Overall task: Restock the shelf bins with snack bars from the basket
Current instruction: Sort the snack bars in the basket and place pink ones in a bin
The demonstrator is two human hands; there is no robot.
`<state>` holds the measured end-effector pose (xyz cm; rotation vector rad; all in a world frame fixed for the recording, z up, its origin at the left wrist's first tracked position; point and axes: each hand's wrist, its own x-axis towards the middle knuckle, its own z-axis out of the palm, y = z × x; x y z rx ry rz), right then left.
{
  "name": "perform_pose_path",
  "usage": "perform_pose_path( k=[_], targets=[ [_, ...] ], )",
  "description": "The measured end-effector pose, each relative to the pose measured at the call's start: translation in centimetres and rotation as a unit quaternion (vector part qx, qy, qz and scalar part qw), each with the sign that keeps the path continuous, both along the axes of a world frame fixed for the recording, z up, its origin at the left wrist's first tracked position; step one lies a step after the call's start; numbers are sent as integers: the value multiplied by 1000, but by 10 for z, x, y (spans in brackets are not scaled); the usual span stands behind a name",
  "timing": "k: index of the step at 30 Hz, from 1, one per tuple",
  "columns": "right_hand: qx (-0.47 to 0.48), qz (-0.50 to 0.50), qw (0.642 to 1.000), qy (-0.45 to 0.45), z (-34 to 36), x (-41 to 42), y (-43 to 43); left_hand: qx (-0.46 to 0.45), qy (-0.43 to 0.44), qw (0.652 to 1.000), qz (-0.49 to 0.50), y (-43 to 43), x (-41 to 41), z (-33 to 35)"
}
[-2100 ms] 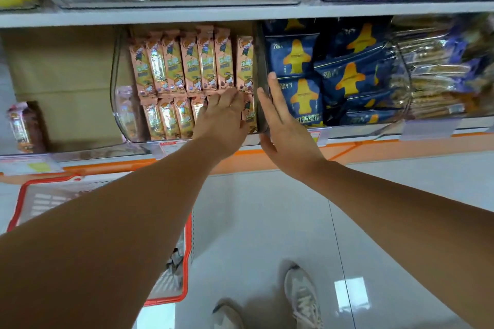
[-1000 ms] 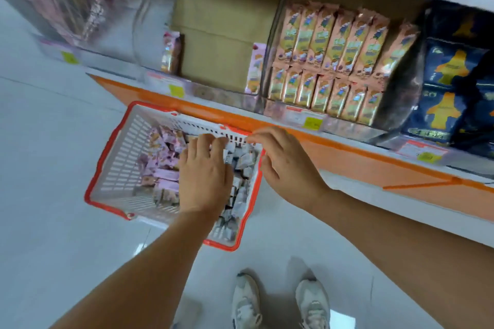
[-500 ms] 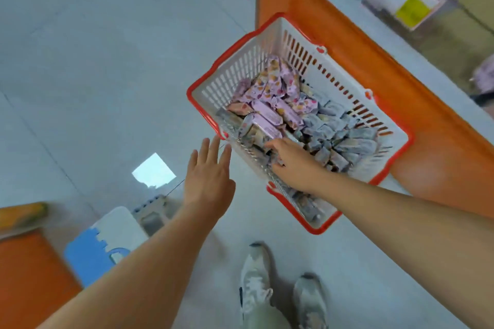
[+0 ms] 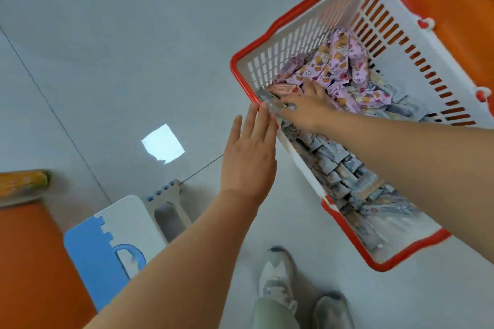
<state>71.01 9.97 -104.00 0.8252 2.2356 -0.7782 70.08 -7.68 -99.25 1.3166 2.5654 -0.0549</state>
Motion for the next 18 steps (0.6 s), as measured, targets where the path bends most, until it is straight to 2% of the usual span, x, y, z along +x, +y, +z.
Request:
perform_pose_path(
  k=[3,12,16,18],
  targets=[
    [31,16,999,-20,-10,-9,-2,16,14,1000,-1,2,0,-4],
    [116,98,988,24,-4,-9,0,-16,20,1000,-11,8,-3,4],
    [53,24,998,25,1,7,2,-11,8,1000,-1,11,1,7],
    [37,40,998,27,1,16,3,-15,6,1000,-2,12,2,9]
  ],
)
